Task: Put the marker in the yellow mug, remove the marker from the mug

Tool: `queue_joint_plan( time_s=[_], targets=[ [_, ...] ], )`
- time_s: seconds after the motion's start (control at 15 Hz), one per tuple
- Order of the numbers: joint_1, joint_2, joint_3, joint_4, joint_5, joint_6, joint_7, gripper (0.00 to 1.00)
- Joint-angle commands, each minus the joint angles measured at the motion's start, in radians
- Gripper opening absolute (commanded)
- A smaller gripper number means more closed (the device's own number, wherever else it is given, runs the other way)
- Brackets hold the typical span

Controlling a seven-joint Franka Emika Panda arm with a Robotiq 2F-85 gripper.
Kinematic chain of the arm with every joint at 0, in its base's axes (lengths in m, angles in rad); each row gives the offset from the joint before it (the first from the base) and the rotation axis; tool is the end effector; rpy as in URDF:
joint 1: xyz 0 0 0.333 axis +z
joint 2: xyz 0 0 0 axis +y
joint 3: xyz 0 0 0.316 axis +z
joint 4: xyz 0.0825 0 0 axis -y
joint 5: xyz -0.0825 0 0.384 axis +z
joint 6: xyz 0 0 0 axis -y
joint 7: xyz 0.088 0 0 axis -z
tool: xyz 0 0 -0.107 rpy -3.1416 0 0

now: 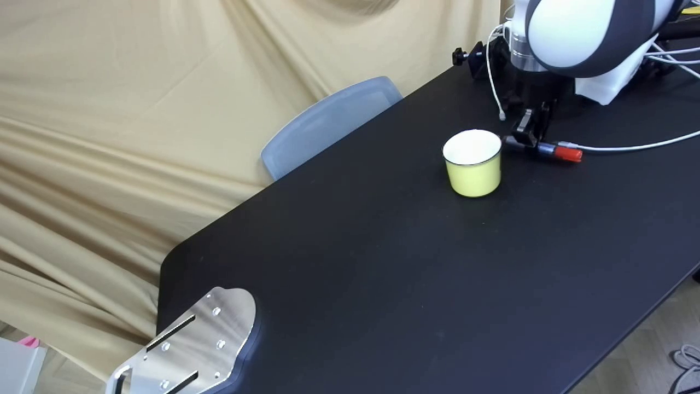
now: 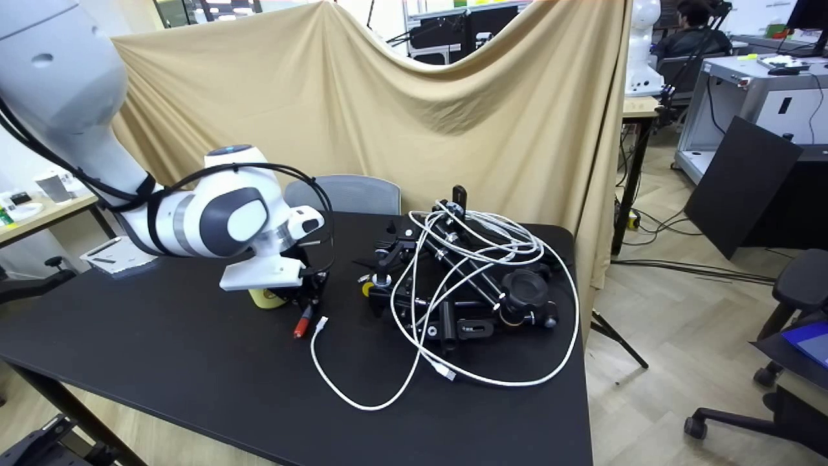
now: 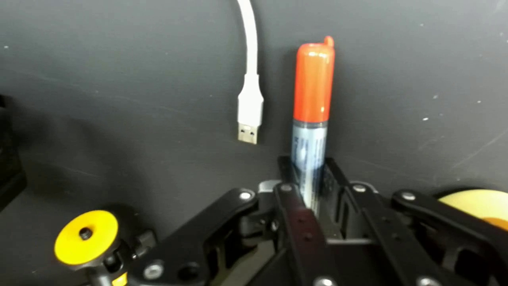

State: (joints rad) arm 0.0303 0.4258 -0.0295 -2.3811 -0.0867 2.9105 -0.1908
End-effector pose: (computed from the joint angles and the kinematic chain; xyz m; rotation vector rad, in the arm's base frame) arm 0.5081 0.0049 0.1537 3.0621 0.4288 0.1537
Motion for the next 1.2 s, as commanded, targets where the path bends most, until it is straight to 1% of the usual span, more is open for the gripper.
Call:
queue_joint_plan(
  time_s=[0.0, 0.07, 0.2, 0.27, 0.33, 0.47, 0.6, 0.87, 1.0, 1.07, 1.13],
  targets=[
    [0.027, -0.102, -0.058, -0.016, -0.073, -0.081, 0.048, 0.05],
    [0.041, -0.135, -0.081, -0.015, -0.109, -0.124, 0.053, 0.05],
    [0.042, -0.195, -0.086, 0.001, -0.168, -0.220, 0.042, 0.05],
    [0.040, -0.220, -0.080, 0.012, -0.190, -0.272, 0.043, 0.05],
    [0.031, -0.244, -0.056, 0.025, -0.186, -0.319, 0.028, 0.05],
    [0.019, -0.280, -0.005, 0.056, -0.126, -0.409, -0.004, 0.05],
    [0.024, -0.298, 0.031, 0.098, -0.077, -0.494, -0.007, 0.05],
    [0.045, -0.274, 0.073, 0.210, -0.027, -0.675, 0.117, 0.05],
    [0.055, -0.244, 0.091, 0.263, 0.022, -0.766, 0.167, 0.05],
    [0.042, -0.287, 0.085, 0.193, -0.010, -0.688, 0.101, 0.05],
    [0.044, -0.282, 0.090, 0.203, -0.006, -0.700, 0.104, 0.21]
  ],
)
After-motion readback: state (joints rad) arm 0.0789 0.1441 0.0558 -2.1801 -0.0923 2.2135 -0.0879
